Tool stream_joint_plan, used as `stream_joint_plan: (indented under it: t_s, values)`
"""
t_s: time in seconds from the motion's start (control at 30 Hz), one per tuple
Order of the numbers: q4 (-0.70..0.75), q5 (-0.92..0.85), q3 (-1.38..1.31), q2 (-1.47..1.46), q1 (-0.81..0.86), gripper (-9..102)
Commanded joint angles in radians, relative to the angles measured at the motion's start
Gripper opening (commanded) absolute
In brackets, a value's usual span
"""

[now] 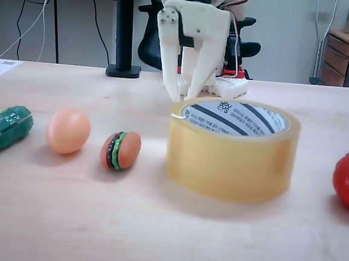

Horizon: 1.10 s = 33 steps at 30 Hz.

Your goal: Grasp a cucumber and put it in the hole.

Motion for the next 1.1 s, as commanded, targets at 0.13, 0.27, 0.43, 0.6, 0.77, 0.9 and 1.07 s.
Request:
stream_joint_plan:
  t_s: [0.13, 0.27, 0.43, 0.6, 0.77, 0.9, 1.07]
  values:
    - [-0.403, 0.124, -0.014, 0.000, 0.167, 0]
    - [-0.428, 0.120, -0.026, 0.000, 0.268, 0]
    - [-0.428, 0.081, -0.100, -0.031, 0.298, 0]
    - [-0.436, 0.071, -0.319, -0.350, 0.305, 0]
    - [-0.446, 0.071, -0.575, -0.715, 0.314, 0]
    - [-0.571, 0.052, -0.627, -0.893, 0.327, 1]
    - [-0.574, 0.052, -0.769, -1.141, 0.365, 1]
